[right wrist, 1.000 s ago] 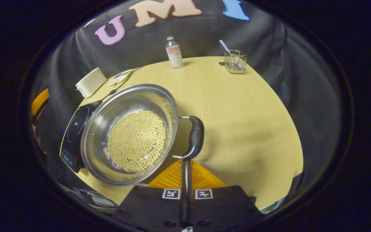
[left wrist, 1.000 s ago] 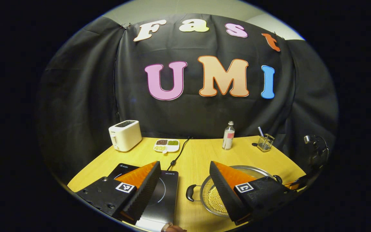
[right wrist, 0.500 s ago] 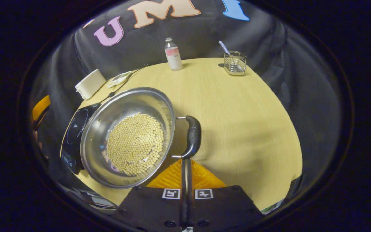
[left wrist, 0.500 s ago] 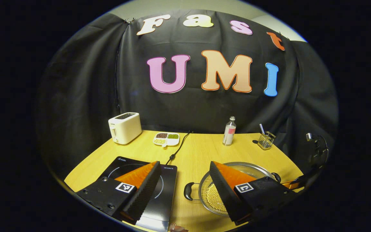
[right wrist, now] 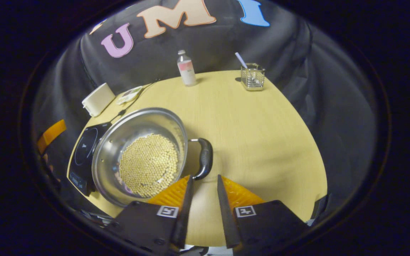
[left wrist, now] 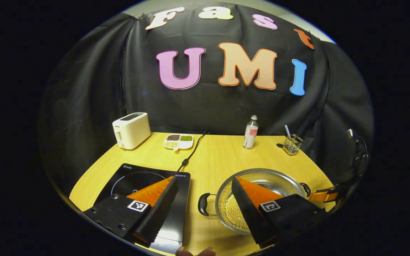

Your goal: First push the handle of the pot to place it horizontally, then grasp the pot with both hands and set it on the induction cooktop.

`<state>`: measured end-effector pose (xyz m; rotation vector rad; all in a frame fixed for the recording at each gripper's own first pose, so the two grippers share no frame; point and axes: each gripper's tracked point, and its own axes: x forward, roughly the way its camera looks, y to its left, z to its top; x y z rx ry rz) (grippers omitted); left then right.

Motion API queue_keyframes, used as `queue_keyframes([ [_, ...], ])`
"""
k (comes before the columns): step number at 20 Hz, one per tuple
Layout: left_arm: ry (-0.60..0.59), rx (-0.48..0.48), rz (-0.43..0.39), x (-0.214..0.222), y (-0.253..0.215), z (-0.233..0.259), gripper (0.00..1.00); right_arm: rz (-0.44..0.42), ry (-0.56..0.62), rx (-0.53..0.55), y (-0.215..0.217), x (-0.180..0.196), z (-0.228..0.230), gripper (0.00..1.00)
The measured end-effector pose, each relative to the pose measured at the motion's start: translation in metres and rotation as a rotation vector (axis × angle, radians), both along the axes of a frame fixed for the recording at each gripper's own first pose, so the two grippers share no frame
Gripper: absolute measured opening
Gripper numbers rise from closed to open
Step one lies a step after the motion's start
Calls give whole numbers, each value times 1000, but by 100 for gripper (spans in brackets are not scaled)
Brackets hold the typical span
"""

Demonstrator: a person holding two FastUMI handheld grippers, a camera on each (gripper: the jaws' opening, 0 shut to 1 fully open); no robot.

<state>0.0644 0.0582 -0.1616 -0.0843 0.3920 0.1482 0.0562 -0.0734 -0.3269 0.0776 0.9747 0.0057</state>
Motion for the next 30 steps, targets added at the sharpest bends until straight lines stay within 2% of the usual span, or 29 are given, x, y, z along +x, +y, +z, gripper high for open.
queue_keyframes([
  [3,11,11,-7,1,2,-3,98,2,-21,7,4,8,9,79],
  [4,17,6,-14,2,1,-6,98,6,-17,15,7,9,10,79],
  [5,29,-4,-24,3,-1,-10,98,6,-10,24,9,10,11,89],
  [7,63,-27,-43,5,-4,-22,98,2,-7,27,12,15,8,97],
  [8,79,-35,-53,8,-5,-29,98,5,-3,23,12,17,6,94],
  [9,107,-44,-66,10,-6,-37,98,8,0,23,13,19,4,100],
  [10,133,-51,-75,14,-7,-46,98,14,11,24,15,22,1,94],
  [11,160,-59,-89,19,-8,-58,98,17,20,20,17,24,-3,100],
  [12,187,-72,-97,24,-8,-68,98,21,29,16,18,27,-7,94],
  [13,220,-90,-108,26,-10,-79,99,23,40,11,19,29,-11,94],
  [16,297,-119,-115,34,-9,-110,98,23,63,-1,19,39,-24,100],
  [17,320,-125,-111,35,-7,-119,98,21,70,-4,18,42,-28,95],
  [18,332,-132,-108,36,-6,-124,98,17,79,-8,17,44,-31,100],
  [19,344,-144,-109,37,-9,-128,98,15,87,-13,16,46,-36,100],
  [20,353,-158,-109,37,-11,-133,100,14,99,-18,15,46,-40,95],
  [21,369,-173,-107,36,-12,-139,100,12,109,-17,15,47,-44,100],
  [22,387,-183,-103,35,-12,-144,100,11,118,-10,17,47,-48,96],
  [23,395,-187,-97,36,-10,-149,98,9,125,-8,18,48,-51,100],
  [26,398,-193,-102,38,-12,-151,96,16,139,-14,20,48,-60,100],
  [27,404,-190,-105,37,-13,-153,96,17,143,-13,22,49,-62,96],
  [28,408,-190,-106,38,-13,-155,96,16,144,-12,23,49,-63,100],
  [29,412,-193,-107,39,-15,-155,96,15,143,-14,22,50,-64,96],
  [30,412,-200,-107,39,-17,-156,96,13,145,-16,22,51,-66,100],
])
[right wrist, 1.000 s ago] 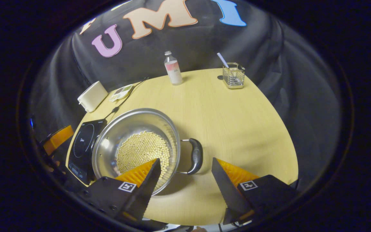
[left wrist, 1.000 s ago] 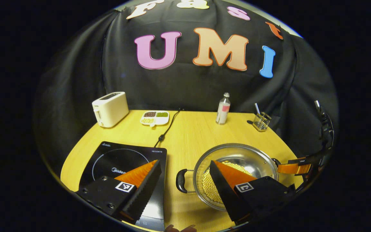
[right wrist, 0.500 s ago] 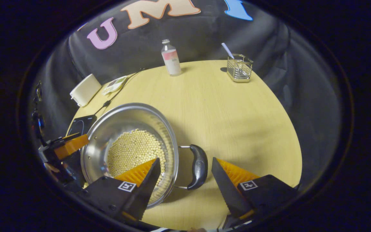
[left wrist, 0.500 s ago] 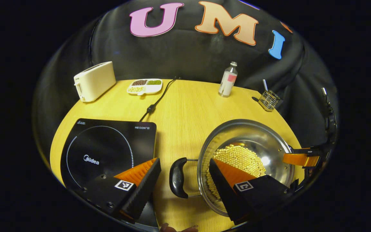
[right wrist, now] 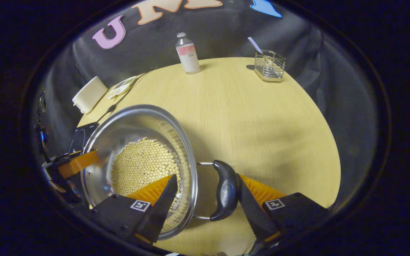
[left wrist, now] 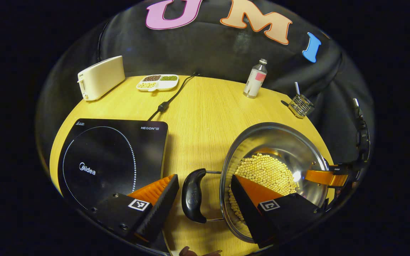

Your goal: First push the handle of the pot to place it horizontally, then grasp the pot with both hands and set it on the induction cooktop.

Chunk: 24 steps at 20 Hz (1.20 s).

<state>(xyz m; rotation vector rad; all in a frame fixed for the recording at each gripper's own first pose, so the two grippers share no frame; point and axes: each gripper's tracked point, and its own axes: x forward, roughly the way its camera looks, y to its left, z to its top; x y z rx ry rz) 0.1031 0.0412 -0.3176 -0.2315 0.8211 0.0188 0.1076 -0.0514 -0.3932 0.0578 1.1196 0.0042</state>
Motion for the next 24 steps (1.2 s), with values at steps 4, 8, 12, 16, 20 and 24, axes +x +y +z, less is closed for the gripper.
queue_keyframes([
  [4,19,-7,3,-1,-4,-5,95,-11,16,-3,-4,0,-5,87],
  [8,32,-4,10,-3,-2,-8,76,-5,21,-5,-6,-2,-7,72],
  [12,33,8,6,-3,-1,-7,70,-9,21,-8,-6,-1,-4,63],
  [16,40,2,11,-3,-2,-7,66,-8,16,-17,-6,-1,-2,58],
  [20,50,-9,16,-7,-3,-7,65,-5,11,-27,-6,-1,0,58],
  [24,29,0,-6,-4,-4,6,65,-25,-8,-29,-8,-4,10,58],
])
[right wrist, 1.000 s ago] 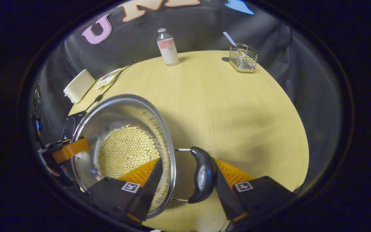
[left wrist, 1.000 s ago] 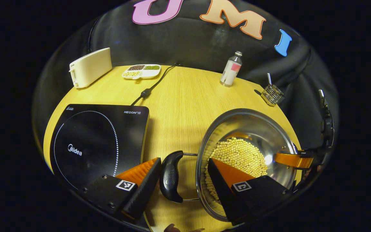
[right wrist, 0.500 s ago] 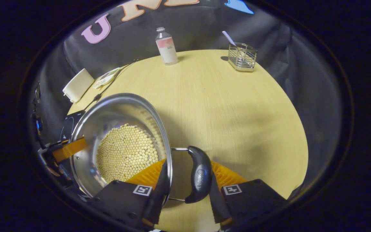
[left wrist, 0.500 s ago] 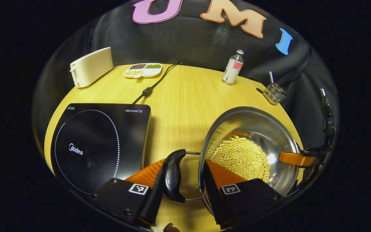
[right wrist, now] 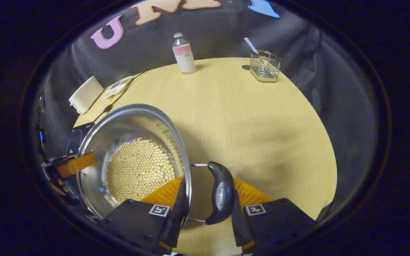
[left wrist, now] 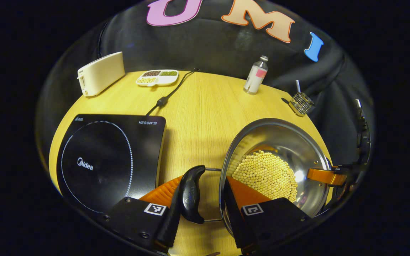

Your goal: First push the handle of the pot to place it horizontally, then grasp the pot with both hands and set it on the induction cooktop.

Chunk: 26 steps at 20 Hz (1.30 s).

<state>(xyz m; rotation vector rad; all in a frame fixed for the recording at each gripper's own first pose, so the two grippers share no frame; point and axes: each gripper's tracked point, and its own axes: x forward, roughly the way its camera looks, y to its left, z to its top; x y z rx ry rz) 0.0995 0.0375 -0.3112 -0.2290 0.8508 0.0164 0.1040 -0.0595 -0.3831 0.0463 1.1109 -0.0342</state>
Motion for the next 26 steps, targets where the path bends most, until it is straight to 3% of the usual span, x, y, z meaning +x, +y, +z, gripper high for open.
queue_keyframes([
  [5,-20,-6,-14,-4,-1,24,64,-12,-30,-3,0,-6,27,58],
  [14,-43,3,39,-33,24,62,63,42,-67,10,29,-12,65,58],
  [26,-31,2,14,-47,150,67,63,-2,-71,20,162,-17,59,58],
])
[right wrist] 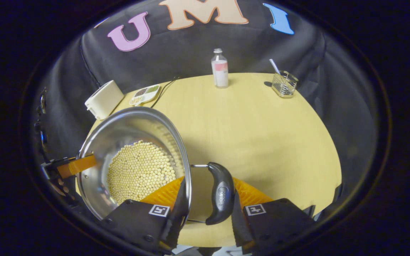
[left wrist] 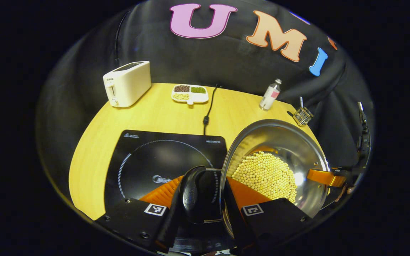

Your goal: First push the handle of the pot to place it horizontally, then grasp the pot with both hands and set it on the induction cooktop.

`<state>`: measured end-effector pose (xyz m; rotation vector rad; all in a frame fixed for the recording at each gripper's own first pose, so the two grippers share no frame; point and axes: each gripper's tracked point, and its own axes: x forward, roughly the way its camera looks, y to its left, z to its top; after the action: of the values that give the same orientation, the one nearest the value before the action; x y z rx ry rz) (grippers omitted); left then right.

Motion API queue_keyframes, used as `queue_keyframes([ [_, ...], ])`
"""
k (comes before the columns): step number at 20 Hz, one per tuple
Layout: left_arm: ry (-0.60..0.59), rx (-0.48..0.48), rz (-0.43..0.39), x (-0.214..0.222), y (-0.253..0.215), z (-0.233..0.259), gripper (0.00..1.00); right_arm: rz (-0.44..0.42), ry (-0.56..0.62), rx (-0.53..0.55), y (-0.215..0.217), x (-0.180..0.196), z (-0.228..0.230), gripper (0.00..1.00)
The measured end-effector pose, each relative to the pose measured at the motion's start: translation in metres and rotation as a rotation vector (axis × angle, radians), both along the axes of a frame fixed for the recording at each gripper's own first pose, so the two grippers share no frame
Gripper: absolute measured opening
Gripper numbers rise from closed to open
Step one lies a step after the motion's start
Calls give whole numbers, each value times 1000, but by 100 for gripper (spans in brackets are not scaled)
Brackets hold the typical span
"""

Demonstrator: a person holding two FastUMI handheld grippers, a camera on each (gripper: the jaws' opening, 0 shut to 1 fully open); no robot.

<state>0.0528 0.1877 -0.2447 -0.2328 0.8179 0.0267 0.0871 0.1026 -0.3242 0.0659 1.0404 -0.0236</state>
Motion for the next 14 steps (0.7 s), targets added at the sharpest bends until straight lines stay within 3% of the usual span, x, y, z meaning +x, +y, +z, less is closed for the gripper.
queue_keyframes([
  [6,26,2,34,-14,70,-8,63,28,18,13,73,6,-14,58],
  [13,41,1,65,-21,115,-18,63,52,38,12,122,15,-26,58],
  [14,39,5,64,-19,122,-19,65,51,39,13,128,17,-28,67],
])
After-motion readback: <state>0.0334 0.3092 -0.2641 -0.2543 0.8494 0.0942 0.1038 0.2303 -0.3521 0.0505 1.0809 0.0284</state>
